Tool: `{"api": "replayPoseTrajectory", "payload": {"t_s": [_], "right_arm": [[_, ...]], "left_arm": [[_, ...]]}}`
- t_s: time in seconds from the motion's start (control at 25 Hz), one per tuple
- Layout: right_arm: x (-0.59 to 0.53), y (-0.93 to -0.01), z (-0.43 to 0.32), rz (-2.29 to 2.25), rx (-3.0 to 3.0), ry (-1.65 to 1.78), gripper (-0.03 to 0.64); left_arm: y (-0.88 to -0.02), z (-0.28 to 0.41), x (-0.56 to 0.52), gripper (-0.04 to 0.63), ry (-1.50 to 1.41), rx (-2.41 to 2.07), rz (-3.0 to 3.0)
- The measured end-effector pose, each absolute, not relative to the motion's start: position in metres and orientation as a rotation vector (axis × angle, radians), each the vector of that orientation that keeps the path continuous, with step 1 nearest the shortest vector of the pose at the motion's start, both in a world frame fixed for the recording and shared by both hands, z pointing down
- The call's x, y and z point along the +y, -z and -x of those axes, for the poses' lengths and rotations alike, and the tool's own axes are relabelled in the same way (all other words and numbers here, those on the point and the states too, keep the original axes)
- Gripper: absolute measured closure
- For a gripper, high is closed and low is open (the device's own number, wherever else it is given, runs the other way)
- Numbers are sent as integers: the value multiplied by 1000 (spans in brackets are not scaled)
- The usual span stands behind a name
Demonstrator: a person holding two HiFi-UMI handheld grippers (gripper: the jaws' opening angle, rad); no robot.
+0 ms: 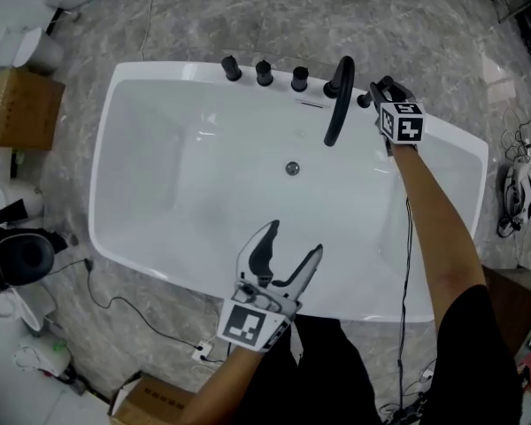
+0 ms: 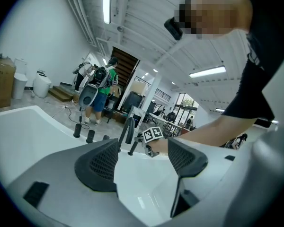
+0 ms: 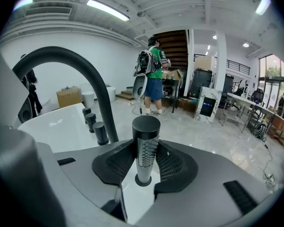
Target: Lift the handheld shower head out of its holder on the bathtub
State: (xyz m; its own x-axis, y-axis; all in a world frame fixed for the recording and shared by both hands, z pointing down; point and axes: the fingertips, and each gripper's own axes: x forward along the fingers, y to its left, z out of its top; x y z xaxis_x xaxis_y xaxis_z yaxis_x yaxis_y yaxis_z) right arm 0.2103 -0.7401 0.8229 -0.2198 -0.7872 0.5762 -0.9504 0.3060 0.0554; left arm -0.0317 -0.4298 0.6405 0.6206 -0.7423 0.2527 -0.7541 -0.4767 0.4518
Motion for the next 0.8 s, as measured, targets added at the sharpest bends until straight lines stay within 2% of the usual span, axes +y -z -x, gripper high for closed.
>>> {"api": "replayPoseTrajectory", "payload": {"t_s": [0.8], "right_arm": [[-711, -689, -214, -1661, -2122, -464, 491]], "left_arm": [[-563, 88, -436, 293, 38, -1279, -2298]]}}
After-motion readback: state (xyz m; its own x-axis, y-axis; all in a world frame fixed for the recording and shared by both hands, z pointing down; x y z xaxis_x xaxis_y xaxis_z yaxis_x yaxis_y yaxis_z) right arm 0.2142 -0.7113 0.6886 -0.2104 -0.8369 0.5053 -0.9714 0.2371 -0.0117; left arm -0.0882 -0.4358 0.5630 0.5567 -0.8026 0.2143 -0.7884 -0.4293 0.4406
